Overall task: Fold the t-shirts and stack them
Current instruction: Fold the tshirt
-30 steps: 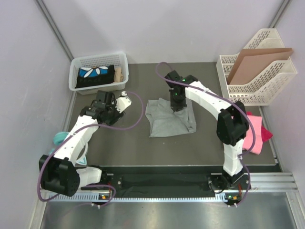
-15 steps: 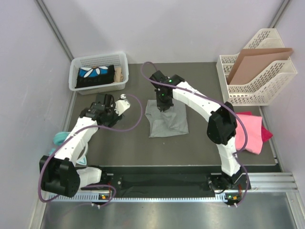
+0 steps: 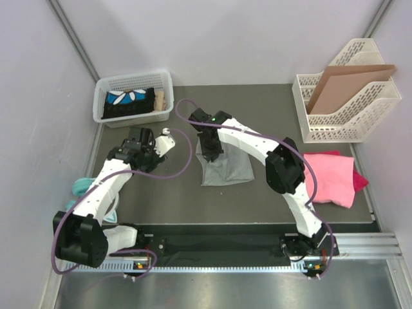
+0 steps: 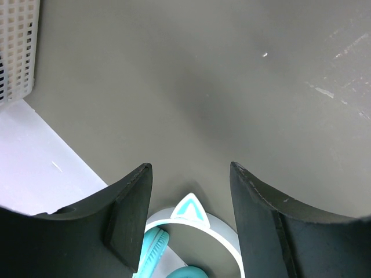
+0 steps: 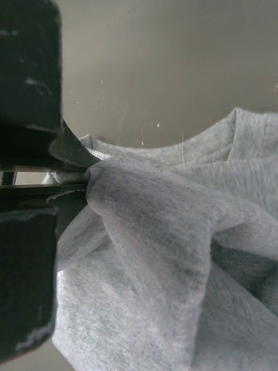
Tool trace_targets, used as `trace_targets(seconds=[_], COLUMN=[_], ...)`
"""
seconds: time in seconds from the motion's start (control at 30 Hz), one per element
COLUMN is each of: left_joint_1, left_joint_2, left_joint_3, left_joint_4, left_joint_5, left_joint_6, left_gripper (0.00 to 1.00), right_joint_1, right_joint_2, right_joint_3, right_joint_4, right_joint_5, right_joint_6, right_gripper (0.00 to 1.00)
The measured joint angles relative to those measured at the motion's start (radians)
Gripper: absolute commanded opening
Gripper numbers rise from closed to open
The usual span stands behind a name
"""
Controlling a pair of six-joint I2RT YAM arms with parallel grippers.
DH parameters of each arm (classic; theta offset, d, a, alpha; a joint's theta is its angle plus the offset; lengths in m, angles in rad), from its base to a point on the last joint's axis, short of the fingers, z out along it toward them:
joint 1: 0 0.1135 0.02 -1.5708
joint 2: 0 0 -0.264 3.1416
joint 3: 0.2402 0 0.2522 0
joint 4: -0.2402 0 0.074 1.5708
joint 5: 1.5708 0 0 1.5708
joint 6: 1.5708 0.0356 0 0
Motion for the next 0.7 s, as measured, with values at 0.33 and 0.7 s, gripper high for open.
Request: trace_targets(seconds=[0.33,0.7], left_joint_1=[0.000,0.062], left_joint_2=[-0.002,-0.009], left_joint_3=[-0.009,-0.005], left_joint_4=[0.000,-0.006], left_joint_5=[0.000,0.021], left_joint_6=[0.000,0.001], left_gripper=[0.61,0.61], right_joint_1=[0.035,0.006], right_joint_2=[0.070,-0.002], right_joint_3=[0.102,-0.010], right_joint_4=[0.012,0.067], right_joint_5=[-0.099,-0.226], right_joint_6=[-0.001,-0.001], right_gripper=[0.68,0.69])
